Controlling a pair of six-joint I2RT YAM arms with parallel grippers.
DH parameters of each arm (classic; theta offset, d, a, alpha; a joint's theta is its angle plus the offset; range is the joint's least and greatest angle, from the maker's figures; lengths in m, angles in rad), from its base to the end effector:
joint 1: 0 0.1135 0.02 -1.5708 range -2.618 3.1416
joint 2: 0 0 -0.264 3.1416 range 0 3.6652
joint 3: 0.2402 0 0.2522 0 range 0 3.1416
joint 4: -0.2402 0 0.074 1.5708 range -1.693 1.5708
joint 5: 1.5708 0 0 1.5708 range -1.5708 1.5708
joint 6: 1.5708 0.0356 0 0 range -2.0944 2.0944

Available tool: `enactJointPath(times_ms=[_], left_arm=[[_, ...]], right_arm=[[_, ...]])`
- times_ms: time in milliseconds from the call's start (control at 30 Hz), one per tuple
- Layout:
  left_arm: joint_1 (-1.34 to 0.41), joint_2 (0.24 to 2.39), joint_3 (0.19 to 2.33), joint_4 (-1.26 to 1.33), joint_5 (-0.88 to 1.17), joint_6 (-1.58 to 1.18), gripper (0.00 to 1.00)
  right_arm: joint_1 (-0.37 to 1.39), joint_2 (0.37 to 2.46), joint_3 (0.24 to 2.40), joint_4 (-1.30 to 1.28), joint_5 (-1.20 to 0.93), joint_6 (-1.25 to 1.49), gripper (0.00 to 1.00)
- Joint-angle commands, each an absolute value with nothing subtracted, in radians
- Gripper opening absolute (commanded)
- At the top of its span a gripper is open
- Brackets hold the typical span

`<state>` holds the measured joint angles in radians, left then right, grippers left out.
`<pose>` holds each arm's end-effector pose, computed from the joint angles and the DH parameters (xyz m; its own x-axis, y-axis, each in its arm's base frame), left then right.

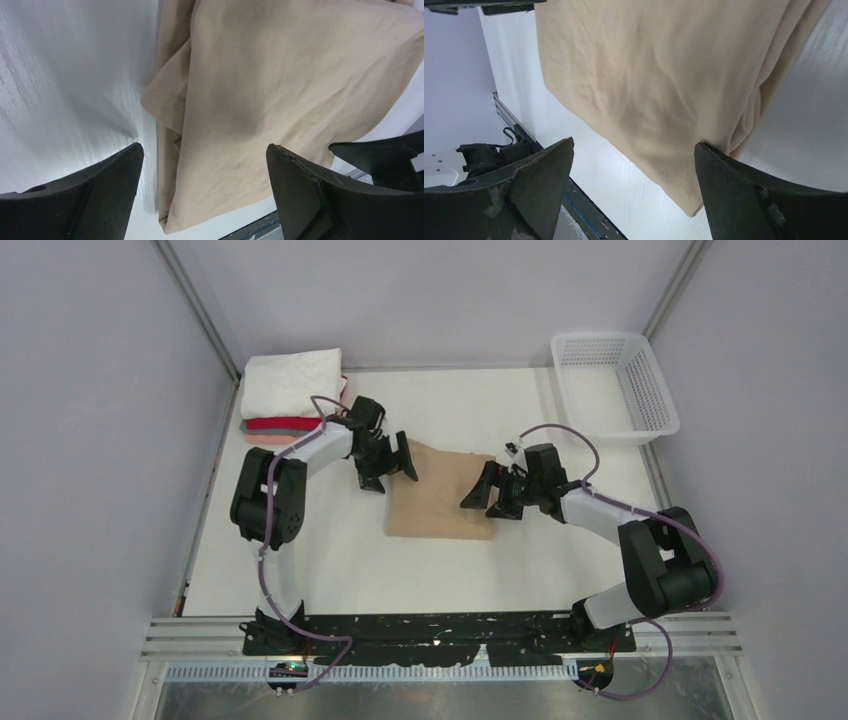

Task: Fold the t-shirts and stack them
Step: Smooth out wrinkles on the folded tshirt, then put the neatly folded tshirt into the corner of the board with the left arm

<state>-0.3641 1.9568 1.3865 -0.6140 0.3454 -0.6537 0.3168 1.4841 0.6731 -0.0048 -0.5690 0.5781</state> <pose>0.3681 -0.1532 0.1768 -0.9634 -0.2452 -0.1085 -0.1657 0.8625 -0.4782 0.2607 0.1056 0.1645 -0.9147 0.1846 -0.3595 -0.1355 0.6981 0.7031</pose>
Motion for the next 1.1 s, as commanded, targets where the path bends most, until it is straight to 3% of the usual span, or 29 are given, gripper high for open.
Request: enactJointPath(times_ms=[0,167,333,467,667,833,1067], left_arm=[[-0.364,2.011,1.433,-0.629,0.354,-0.645,0.91],[-0.403,2.065,1.467,-0.634,0.375,-0.657,0.77],[-0.444,2.110,1.512,-0.641,0.379,-0.667,0.48],[-0.476,2.140,1.567,-0.703,0.286,-0.669,0.02],[-0.507,2.088,1.618,-0.794,0.106,-0.616,0.00],[-0.509,2.021,1.730,-0.884,-0.185,-0.487,0.00],[-0.467,2.042,1.881,-0.877,-0.326,-0.263,0.00]], right_arm=[[0.313,1.383,0.698,-0.028,-0.581,0.547,0.95],[0.313,1.302,0.700,-0.042,-0.584,0.547,0.95],[0.312,1.208,0.692,-0.057,-0.567,0.544,0.95],[0.303,1.153,0.666,-0.072,-0.547,0.533,0.95],[0.275,1.090,0.659,-0.142,-0.483,0.477,0.95],[0.273,1.027,0.666,-0.168,-0.406,0.417,0.95],[0.273,0.893,0.621,-0.111,-0.244,0.330,0.95]])
